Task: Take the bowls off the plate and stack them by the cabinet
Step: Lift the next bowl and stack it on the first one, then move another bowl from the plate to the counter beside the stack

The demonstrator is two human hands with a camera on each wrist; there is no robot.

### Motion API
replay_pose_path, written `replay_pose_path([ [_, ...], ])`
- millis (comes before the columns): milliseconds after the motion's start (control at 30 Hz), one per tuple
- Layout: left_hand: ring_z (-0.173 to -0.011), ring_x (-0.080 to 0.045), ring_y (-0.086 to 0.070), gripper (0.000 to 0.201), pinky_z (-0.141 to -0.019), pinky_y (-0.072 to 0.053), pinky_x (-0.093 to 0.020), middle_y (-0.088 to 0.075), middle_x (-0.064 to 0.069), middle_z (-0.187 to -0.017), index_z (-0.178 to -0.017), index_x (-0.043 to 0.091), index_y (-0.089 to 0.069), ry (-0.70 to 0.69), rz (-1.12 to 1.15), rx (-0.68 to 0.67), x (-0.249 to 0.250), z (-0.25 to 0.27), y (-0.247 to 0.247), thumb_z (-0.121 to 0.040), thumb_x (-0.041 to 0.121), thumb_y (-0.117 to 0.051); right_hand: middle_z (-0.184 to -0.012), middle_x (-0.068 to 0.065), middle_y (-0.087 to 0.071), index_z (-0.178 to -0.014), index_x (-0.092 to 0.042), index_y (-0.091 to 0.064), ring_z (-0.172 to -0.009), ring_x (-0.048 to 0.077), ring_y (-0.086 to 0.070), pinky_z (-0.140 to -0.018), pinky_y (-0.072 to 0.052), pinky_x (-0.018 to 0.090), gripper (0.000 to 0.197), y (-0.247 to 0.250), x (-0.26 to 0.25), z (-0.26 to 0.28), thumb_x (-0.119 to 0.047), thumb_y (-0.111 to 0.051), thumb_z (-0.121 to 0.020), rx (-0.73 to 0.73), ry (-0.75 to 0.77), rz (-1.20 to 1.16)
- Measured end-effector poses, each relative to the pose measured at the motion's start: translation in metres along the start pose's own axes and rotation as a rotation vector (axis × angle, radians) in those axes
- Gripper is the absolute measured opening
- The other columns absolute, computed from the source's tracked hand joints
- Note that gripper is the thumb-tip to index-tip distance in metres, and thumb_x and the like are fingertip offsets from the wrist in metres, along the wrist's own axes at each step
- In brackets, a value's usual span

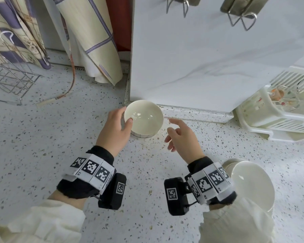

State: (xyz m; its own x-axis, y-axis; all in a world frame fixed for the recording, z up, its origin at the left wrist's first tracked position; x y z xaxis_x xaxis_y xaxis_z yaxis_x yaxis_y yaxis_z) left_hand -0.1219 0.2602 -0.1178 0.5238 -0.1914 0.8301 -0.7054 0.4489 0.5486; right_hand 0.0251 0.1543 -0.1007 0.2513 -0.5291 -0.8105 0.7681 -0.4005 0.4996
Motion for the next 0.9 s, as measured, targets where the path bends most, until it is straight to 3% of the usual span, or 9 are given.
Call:
replay_pose_path([
  [100,-0.122,-0.019,-0.045,0.042,-0.091,-0.037,-0.025,-0.039,-0.006,-0.138,-0.132,0.013,-0.039,-0.123,-0.024,0.104,0.023,0.022,-0.004,-0.092,0.021,-0.042,-0.071,0.000,-0.062,-0.121,-0.018,-0.052,-0.053,0.010,-0.055,-0.056,-0.049,0.022,0.031,0.034,0.009,0.029,-0.016,-0.042,-0.091,-0.003,0.080,0.038],
  [233,-0.112,-0.016,-0.052,0.033,-0.087,-0.042,-0.026,-0.051,-0.003,-0.129,-0.124,0.014,-0.048,-0.226,-0.013,0.101,0.048,0.048,-0.026,-0.092,0.018,-0.042,-0.078,-0.002,-0.063,-0.106,-0.019,-0.063,-0.063,0.011,-0.058,-0.064,-0.050,0.025,0.024,0.083,0.029,0.063,-0.015,-0.045,-0.090,0.071,0.114,0.046],
  [367,-0.102,-0.004,-0.054,0.031,-0.079,-0.043,-0.012,-0.060,0.003,-0.119,-0.121,0.016,-0.051,-0.271,0.020,0.012,0.072,0.076,-0.065,-0.091,0.018,-0.042,-0.095,0.000,-0.059,-0.103,-0.021,-0.064,-0.075,0.007,-0.057,-0.066,-0.043,0.019,0.023,0.135,0.066,0.088,-0.016,-0.047,-0.088,0.214,0.148,0.170],
  [433,-0.097,-0.006,-0.057,0.029,-0.080,-0.049,-0.021,-0.064,0.006,-0.110,-0.118,0.020,-0.053,-0.258,0.022,-0.039,0.083,0.091,-0.087,-0.091,0.021,-0.041,-0.100,0.002,-0.053,-0.108,-0.017,-0.061,-0.073,0.004,-0.052,-0.063,-0.039,0.018,0.023,0.156,0.088,0.097,-0.017,-0.048,-0.088,0.295,0.133,0.279],
  [533,-0.087,-0.011,-0.060,0.027,-0.079,-0.053,-0.035,-0.065,0.008,-0.096,-0.115,0.024,-0.054,-0.248,-0.004,-0.107,0.097,0.112,-0.120,-0.091,0.026,-0.041,-0.100,0.003,-0.045,-0.113,-0.011,-0.055,-0.078,0.020,-0.054,-0.071,-0.041,0.027,0.027,0.176,0.121,0.110,-0.020,-0.052,-0.087,0.417,0.098,0.401],
  [633,-0.083,-0.012,-0.059,0.032,-0.073,-0.050,-0.032,-0.066,0.004,-0.095,-0.120,0.025,-0.051,-0.246,-0.092,-0.182,0.107,0.128,-0.149,-0.091,0.032,-0.040,-0.099,0.006,-0.048,-0.119,-0.011,-0.049,-0.081,0.021,-0.051,-0.071,-0.038,0.028,0.035,0.186,0.146,0.119,-0.026,-0.051,-0.088,0.353,-0.013,0.393],
  [767,-0.078,-0.016,-0.059,0.044,-0.065,-0.047,-0.030,-0.062,0.007,-0.090,-0.131,0.023,-0.038,-0.176,-0.292,-0.303,0.114,0.139,-0.180,-0.091,0.042,-0.035,-0.072,0.000,-0.057,-0.123,-0.011,-0.044,-0.074,0.021,-0.053,-0.064,-0.037,0.028,0.037,0.186,0.160,0.123,-0.028,-0.047,-0.090,0.180,-0.068,0.362],
  [900,-0.066,-0.021,-0.061,0.044,-0.063,-0.052,-0.034,-0.073,-0.002,-0.087,-0.127,0.017,-0.039,-0.094,-0.396,-0.383,0.115,0.142,-0.197,-0.091,0.041,-0.034,-0.084,0.011,-0.070,-0.124,-0.010,-0.042,-0.080,0.027,-0.061,-0.069,-0.050,0.035,0.036,0.179,0.165,0.118,-0.024,-0.040,-0.090,0.147,-0.058,0.413],
])
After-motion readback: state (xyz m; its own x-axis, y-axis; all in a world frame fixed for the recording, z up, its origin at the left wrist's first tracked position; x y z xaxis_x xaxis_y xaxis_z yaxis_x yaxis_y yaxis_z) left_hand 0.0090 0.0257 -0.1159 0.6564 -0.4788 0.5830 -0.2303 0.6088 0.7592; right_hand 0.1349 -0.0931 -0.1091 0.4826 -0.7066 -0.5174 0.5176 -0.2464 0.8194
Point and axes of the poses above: each hand's wrist, its own z-axis away from the middle knuckle, its own y-axis out of the back of the hand, x = y × z, the point moved 1 cm from there along -z, towards the middle knuckle
